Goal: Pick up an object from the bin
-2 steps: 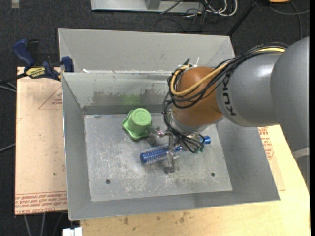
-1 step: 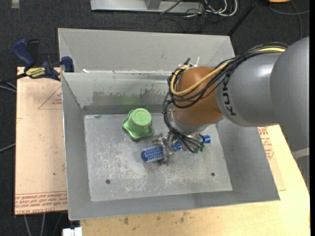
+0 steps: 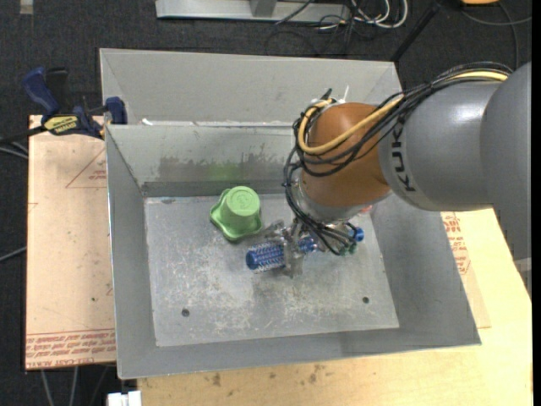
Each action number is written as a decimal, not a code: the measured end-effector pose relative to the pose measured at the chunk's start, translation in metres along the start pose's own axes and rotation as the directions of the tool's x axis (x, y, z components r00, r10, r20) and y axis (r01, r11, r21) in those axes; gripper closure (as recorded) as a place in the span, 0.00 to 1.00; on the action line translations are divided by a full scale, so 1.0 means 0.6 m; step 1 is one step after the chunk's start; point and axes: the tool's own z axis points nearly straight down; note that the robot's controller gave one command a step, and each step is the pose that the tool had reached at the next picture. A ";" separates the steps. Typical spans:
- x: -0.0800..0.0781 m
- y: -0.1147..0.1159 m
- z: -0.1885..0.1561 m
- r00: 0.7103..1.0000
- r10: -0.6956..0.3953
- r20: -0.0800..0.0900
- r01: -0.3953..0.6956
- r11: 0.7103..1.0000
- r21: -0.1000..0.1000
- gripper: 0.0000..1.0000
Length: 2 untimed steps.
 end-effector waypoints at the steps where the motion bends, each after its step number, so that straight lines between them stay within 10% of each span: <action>1: -0.002 0.000 -0.032 1.000 0.003 0.000 -0.003 1.000 0.000 1.00; 2: -0.003 0.001 -0.073 1.000 0.005 0.000 -0.005 1.000 0.000 1.00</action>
Offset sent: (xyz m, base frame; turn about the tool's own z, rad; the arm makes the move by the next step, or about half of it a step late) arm 0.0002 -0.0001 0.0192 0.0000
